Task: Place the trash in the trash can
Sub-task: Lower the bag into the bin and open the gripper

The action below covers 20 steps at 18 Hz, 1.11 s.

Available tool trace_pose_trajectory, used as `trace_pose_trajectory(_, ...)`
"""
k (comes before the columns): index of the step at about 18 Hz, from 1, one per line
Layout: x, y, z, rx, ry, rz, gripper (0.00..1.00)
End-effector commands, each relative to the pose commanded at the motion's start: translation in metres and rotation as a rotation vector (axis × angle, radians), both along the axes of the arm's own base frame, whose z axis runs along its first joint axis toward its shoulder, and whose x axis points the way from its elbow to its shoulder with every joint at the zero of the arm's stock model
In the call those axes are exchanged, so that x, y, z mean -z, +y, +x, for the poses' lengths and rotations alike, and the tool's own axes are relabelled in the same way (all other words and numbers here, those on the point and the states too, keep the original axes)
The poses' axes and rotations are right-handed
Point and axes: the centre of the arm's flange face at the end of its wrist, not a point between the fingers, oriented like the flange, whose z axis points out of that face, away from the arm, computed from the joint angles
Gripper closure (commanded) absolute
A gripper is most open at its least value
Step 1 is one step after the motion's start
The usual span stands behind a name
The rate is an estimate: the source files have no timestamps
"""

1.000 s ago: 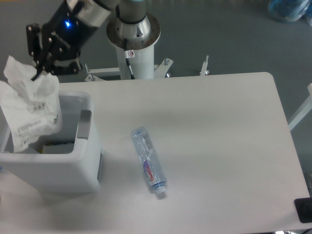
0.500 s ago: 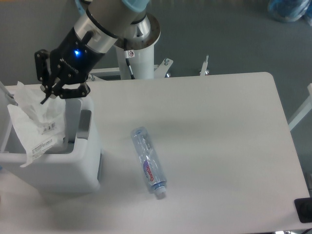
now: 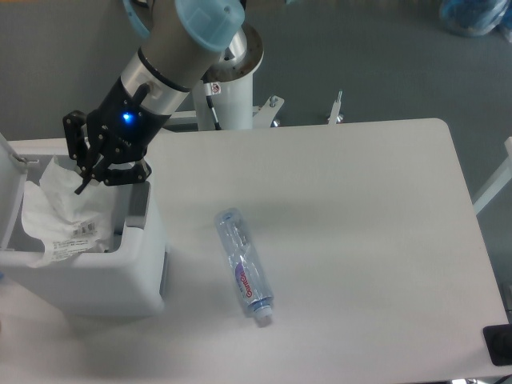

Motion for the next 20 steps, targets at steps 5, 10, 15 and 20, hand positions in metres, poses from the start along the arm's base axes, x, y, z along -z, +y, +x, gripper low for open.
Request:
trace_pose_trajectory(5, 0.008, 0.003, 0.013, 0.009, 0.015, -0.032, 1.00)
trace_pose_trajectory(10, 0.021, 0.006, 0.019, 0.018, 0.039, -0.032, 0.72)
trace_pose_trajectory(15, 0.009, 0.004, 0.019, 0.015, 0.072, 0.001, 0.33)
trace_pose_trajectory(20, -0.012, -0.003, 0.021, 0.008, 0.092, 0.033, 0.21)
